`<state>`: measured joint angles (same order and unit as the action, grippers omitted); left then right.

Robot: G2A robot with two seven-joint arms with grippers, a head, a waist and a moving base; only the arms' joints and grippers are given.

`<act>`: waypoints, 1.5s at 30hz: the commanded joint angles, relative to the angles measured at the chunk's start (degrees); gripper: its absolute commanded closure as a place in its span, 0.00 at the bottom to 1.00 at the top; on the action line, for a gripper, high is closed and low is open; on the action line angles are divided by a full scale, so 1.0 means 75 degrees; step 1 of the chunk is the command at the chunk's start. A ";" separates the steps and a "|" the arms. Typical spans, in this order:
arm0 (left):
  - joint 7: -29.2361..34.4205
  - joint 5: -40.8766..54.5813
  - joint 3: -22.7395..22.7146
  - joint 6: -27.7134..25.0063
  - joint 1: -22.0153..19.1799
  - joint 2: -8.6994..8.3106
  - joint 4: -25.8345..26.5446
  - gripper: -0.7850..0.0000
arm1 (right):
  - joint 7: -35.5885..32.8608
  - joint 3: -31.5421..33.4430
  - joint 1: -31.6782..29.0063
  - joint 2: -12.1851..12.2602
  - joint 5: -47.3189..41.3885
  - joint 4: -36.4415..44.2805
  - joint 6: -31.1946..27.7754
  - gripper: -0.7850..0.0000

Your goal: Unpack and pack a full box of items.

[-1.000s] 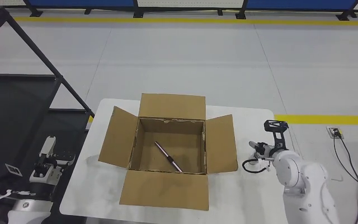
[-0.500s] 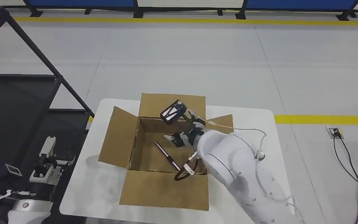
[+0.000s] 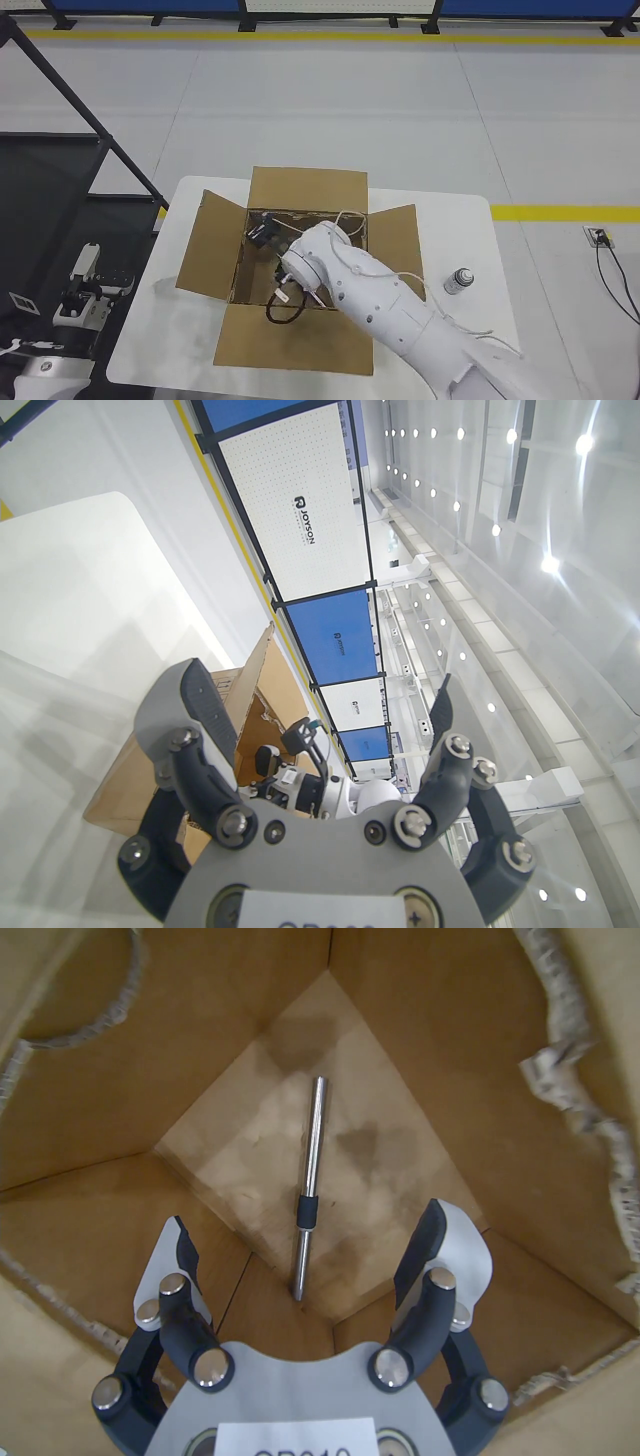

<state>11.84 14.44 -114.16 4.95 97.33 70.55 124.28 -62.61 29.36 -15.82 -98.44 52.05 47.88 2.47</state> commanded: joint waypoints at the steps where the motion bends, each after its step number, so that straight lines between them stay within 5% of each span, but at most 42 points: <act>1: 0.0000 0.0000 0.0000 0.0000 0.0000 0.0000 0.0000 0.00 | 0.0091 -0.0111 0.0044 -0.0161 -0.0078 -0.0537 0.0040 0.00; 6: 0.0000 0.0000 0.0000 0.0000 0.0000 0.0000 0.0000 0.00 | 0.0482 -0.0250 0.0089 -0.0543 -0.0408 -0.1600 -0.0089 0.00; 9: 0.0013 -0.0011 0.0024 0.0006 -0.0026 0.0000 -0.0043 0.00 | 0.0669 -0.0313 0.0134 -0.0752 -0.0498 -0.2140 -0.0117 0.25; 16: 0.0822 -0.0801 0.0001 -0.0140 -0.0142 -0.0092 -0.0234 0.00 | 0.0929 -0.0395 0.0268 -0.1182 -0.0667 -0.3158 -0.0410 0.50; 28: 0.0987 -0.1127 0.0325 -0.0304 -0.0252 -0.0115 -0.0371 0.00 | 0.1415 -0.0327 0.0472 -0.1620 -0.0778 -0.4321 -0.0611 0.55; 45: 0.0921 -0.0937 0.0245 -0.0156 -0.0318 -0.0127 -0.0368 0.00 | 0.1748 -0.0168 0.0503 -0.1803 -0.0751 -0.4978 -0.0723 0.67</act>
<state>18.71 7.30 -112.24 3.73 94.95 69.61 121.55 -49.50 28.07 -12.00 -111.93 46.37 10.67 -2.87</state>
